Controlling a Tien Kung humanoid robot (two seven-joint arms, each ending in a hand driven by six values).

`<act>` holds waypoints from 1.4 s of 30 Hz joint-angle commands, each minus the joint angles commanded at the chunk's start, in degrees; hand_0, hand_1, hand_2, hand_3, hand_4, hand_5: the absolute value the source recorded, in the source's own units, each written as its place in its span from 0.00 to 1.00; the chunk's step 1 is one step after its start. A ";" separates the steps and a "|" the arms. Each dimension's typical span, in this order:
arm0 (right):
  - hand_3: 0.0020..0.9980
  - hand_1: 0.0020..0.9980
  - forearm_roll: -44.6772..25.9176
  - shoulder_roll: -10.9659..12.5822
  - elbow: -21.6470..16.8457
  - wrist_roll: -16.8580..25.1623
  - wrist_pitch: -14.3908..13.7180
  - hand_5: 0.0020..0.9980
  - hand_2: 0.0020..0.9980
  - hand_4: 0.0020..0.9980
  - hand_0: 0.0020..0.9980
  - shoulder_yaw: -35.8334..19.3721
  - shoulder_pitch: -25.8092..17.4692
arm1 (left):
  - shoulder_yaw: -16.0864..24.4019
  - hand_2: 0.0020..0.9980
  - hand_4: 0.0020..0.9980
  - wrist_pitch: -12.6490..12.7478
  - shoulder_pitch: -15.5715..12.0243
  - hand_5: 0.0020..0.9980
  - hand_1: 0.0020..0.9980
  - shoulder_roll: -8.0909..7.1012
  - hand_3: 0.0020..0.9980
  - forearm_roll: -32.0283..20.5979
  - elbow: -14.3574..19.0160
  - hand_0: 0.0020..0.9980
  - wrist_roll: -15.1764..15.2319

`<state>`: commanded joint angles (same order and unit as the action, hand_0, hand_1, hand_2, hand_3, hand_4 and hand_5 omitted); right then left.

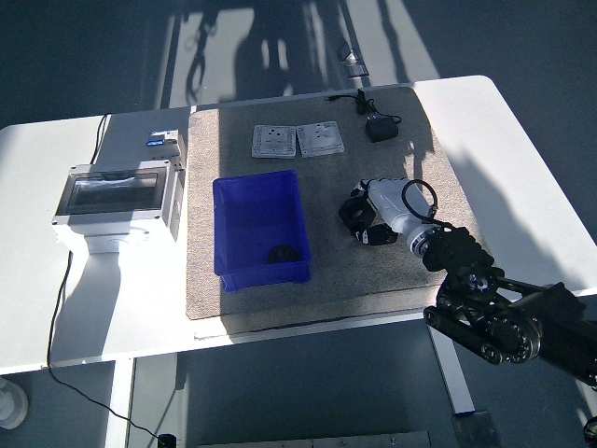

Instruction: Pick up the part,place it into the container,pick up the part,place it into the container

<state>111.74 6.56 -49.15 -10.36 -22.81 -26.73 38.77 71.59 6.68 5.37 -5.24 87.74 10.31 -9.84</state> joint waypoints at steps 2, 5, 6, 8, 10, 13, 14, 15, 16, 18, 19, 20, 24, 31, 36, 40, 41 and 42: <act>0.65 0.27 0.09 0.00 0.10 0.03 -0.02 0.00 0.54 0.32 0.61 -0.04 0.05 | -0.03 0.47 0.63 -0.04 -0.05 0.86 0.28 -0.03 0.61 0.00 0.00 0.60 -0.05; 0.65 0.27 0.04 0.01 0.38 0.13 -0.07 0.00 0.54 0.32 0.61 -0.02 0.06 | -0.01 0.47 0.63 -0.10 -0.13 0.86 0.28 -0.08 0.61 0.16 0.00 0.60 -0.12; 0.64 0.27 0.00 0.02 0.46 0.19 -0.10 0.00 0.54 0.31 0.62 -0.02 0.03 | 0.02 0.47 0.63 -0.12 -0.16 0.86 0.28 -0.10 0.61 0.24 0.00 0.60 -0.14; 0.64 0.27 -0.06 0.06 0.51 0.33 -0.21 0.00 0.54 0.31 0.62 -0.11 -0.08 | 0.06 0.47 0.63 -0.13 -0.22 0.86 0.28 -0.14 0.61 0.33 0.00 0.60 -0.15; 0.64 0.27 -0.11 0.14 0.37 0.50 -0.43 0.00 0.54 0.31 0.62 -0.43 -0.19 | 0.12 0.47 0.63 -0.09 -0.28 0.86 0.28 -0.15 0.61 0.36 0.00 0.60 -0.14; 0.64 0.28 -0.30 0.30 -0.04 0.87 -1.02 0.00 0.54 0.31 0.61 -1.01 -0.27 | 0.13 0.47 0.63 -0.02 -0.38 0.86 0.28 -0.15 0.61 0.29 0.00 0.60 -0.09; 0.64 0.28 -0.47 0.36 -0.23 1.04 -1.30 0.00 0.54 0.31 0.61 -1.20 -0.25 | 0.14 0.47 0.63 -0.02 -0.40 0.86 0.28 -0.14 0.61 0.28 0.00 0.60 -0.10; 0.64 0.28 -0.64 0.41 -0.38 1.19 -1.56 0.00 0.54 0.31 0.61 -1.34 -0.21 | 0.15 0.47 0.63 -0.02 -0.40 0.86 0.28 -0.14 0.61 0.30 0.00 0.60 -0.11; 0.64 0.28 -0.86 0.45 -0.51 1.35 -1.80 0.00 0.54 0.31 0.61 -1.44 -0.17 | 0.17 0.47 0.63 -0.03 -0.39 0.86 0.28 -0.13 0.61 0.32 0.00 0.60 -0.11; 0.64 0.29 -1.22 0.50 -0.75 1.61 -2.23 0.00 0.54 0.30 0.60 -1.54 -0.09 | 0.21 0.47 0.63 -0.04 -0.37 0.86 0.28 -0.11 0.61 0.40 0.00 0.60 -0.13; 0.64 0.29 -1.42 0.53 -0.86 1.74 -2.42 0.00 0.54 0.30 0.60 -1.56 -0.06 | 0.23 0.47 0.63 -0.05 -0.35 0.86 0.28 -0.10 0.61 0.43 0.00 0.60 -0.14; 0.64 0.29 -1.68 0.56 -1.04 1.92 -2.70 0.00 0.54 0.30 0.60 -1.54 -0.04 | 0.23 0.47 0.63 -0.05 -0.35 0.86 0.28 -0.09 0.61 0.42 0.00 0.60 -0.14; 0.64 0.29 -2.49 0.60 -1.55 2.45 -3.47 0.00 0.54 0.30 0.59 -1.43 0.02 | 0.22 0.47 0.63 -0.02 -0.39 0.87 0.28 -0.08 0.61 0.29 0.00 0.60 -0.13; 0.63 0.28 -3.31 0.76 -2.84 2.88 -4.24 0.00 0.54 0.30 0.57 -1.48 0.31 | 0.41 0.47 0.63 0.03 -0.33 0.87 0.28 -0.11 0.61 0.51 0.00 0.61 -0.09; 0.63 0.28 -3.20 0.74 -3.74 2.70 -4.38 0.00 0.54 0.30 0.57 -1.49 0.57 | 0.48 0.47 0.63 0.04 -0.29 0.87 0.28 -0.11 0.61 0.63 0.00 0.61 -0.10; 0.63 0.28 -4.37 0.77 -3.15 2.43 -4.18 0.00 0.54 0.30 0.57 -2.13 0.55 | 0.41 0.47 0.63 0.08 -0.26 0.87 0.28 -0.10 0.61 0.47 0.00 0.61 -0.07; 0.63 0.28 -4.43 0.79 -3.07 1.69 -3.16 0.00 0.54 0.30 0.57 -2.45 0.60 | 0.40 0.47 0.63 0.11 -0.26 0.87 0.28 -0.11 0.61 0.37 0.00 0.61 -0.07; 0.66 0.33 -4.43 0.80 -3.01 1.05 -2.21 0.00 0.60 0.41 0.56 -2.69 0.68 | 0.41 0.47 0.63 0.13 -0.25 0.87 0.28 -0.11 0.61 0.32 0.00 0.61 -0.07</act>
<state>107.30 7.35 -52.16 -9.31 -25.02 -29.42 39.44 72.00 6.81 5.12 -5.35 88.07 10.31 -9.90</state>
